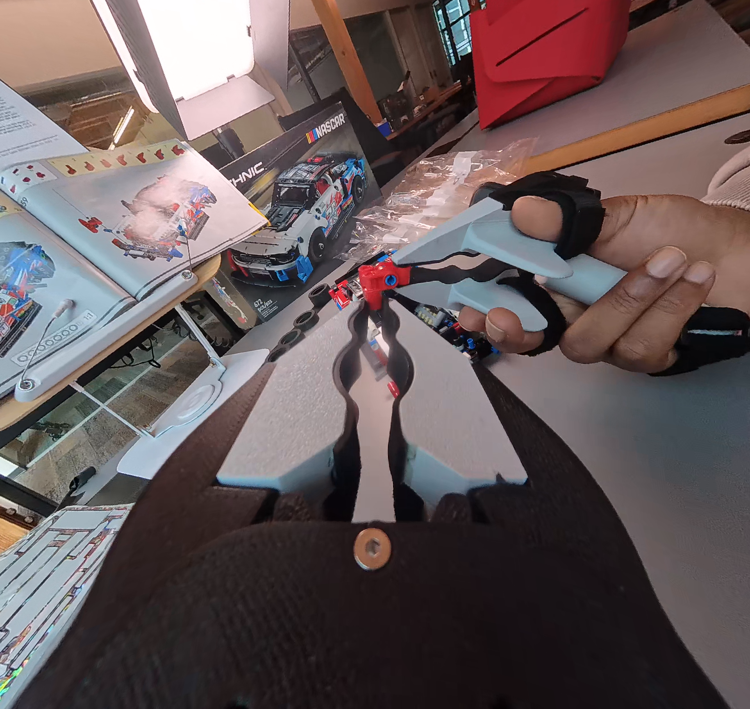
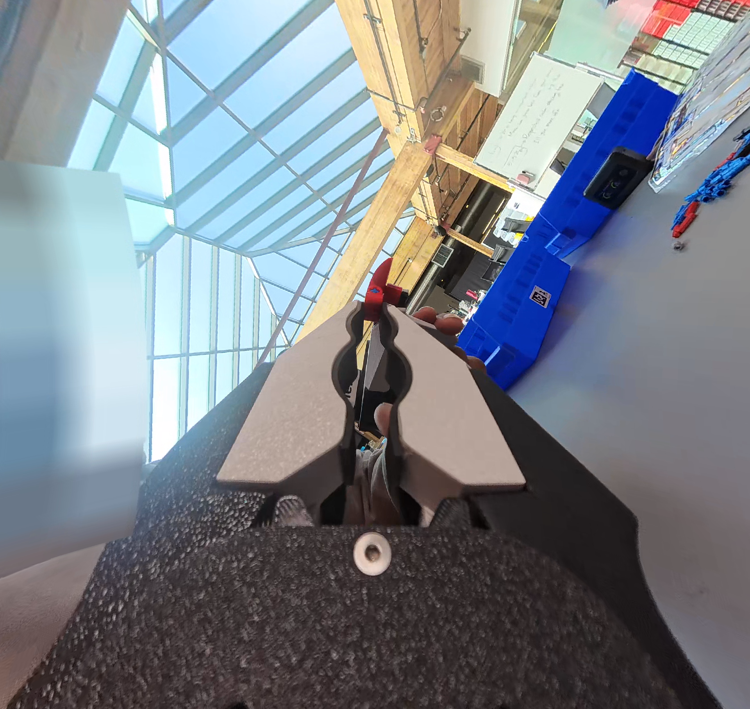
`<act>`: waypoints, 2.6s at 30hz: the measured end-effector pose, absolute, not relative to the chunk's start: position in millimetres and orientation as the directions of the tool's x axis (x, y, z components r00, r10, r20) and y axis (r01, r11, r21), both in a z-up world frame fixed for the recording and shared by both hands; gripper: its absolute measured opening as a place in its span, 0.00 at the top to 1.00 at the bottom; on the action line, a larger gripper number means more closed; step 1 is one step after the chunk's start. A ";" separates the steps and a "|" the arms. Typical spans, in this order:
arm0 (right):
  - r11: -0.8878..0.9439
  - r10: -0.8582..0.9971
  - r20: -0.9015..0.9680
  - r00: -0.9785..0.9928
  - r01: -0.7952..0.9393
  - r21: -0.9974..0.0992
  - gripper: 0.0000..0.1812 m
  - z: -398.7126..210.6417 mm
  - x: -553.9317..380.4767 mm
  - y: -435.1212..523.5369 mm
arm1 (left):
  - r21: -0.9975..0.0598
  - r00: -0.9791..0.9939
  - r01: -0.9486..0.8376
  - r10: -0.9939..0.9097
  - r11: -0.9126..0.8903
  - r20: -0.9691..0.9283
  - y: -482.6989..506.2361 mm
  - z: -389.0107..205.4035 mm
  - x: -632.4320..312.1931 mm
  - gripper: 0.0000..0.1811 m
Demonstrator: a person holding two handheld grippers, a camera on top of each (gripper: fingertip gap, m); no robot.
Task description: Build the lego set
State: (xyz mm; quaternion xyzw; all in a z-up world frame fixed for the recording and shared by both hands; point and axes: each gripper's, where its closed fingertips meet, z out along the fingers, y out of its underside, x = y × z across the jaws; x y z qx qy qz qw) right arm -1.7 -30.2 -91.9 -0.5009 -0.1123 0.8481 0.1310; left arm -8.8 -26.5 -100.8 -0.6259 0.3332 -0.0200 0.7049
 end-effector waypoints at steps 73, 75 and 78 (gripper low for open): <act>-0.393 0.907 -0.349 -0.236 -0.174 -0.903 0.98 -71.6 32.9 -3.3 | -0.958 0.703 -0.105 -0.701 -0.268 0.120 -24.3 -161.5 -13.9 0.92; -0.394 0.904 -0.362 -0.229 -0.113 -0.912 0.98 -86.8 25.0 -6.8 | -0.962 0.740 -0.122 -0.668 -0.245 0.077 -20.7 -160.1 -19.6 0.92; -0.402 0.901 -0.392 -0.187 -0.013 -0.916 0.98 -109.8 12.2 -11.6 | -0.967 0.727 -0.077 -0.678 -0.242 0.111 -22.4 -154.2 -16.7 0.92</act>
